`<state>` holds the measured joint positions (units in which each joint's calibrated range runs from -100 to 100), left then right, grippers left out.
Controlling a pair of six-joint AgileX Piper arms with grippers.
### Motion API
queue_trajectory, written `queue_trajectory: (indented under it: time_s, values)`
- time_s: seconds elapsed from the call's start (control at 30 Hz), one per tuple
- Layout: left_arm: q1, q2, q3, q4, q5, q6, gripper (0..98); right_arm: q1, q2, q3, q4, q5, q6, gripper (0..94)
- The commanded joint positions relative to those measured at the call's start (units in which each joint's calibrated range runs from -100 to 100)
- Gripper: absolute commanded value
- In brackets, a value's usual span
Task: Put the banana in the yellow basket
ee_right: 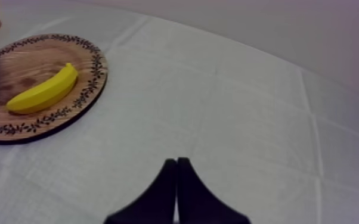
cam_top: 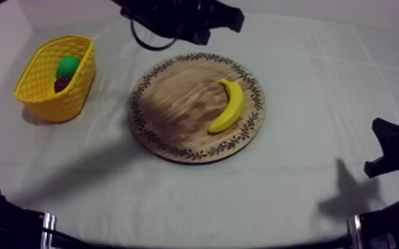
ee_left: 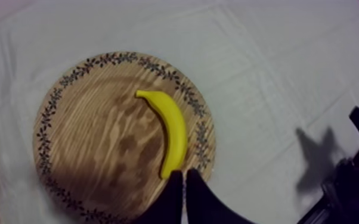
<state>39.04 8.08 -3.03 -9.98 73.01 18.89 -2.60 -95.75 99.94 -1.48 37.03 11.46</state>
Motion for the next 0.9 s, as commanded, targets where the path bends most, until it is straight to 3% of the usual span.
queue_trajectory:
  time_s: [0.0, 0.37, 0.73, 0.8, 0.87]
  values:
    - [-0.09, 2.6, -1.19, 0.11, 0.34, 0.64, 0.0, 0.0, 0.0, -0.05, -0.01, -0.01, -0.05, 0.3]
    - [-0.04, 9.51, -5.85, 1.01, 2.13, 3.69, 0.0, 0.0, 0.0, -0.05, -0.01, -0.01, -0.05, 0.3]
    - [-0.06, 10.8, -7.78, 1.97, 2.56, 2.97, 0.8, 0.0, 0.0, -0.05, -0.01, -0.01, -0.05, 0.3]
    - [-0.09, 10.75, -7.46, 2.05, 2.51, 3.11, 7.5, 0.0, 0.0, -0.05, -0.01, -0.01, -0.05, 0.3]
    - [-0.17, 10.7, -6.87, 2.16, 2.51, 3.33, 20.9, 0.0, 0.0, -0.05, -0.01, -0.01, -0.05, 0.3]
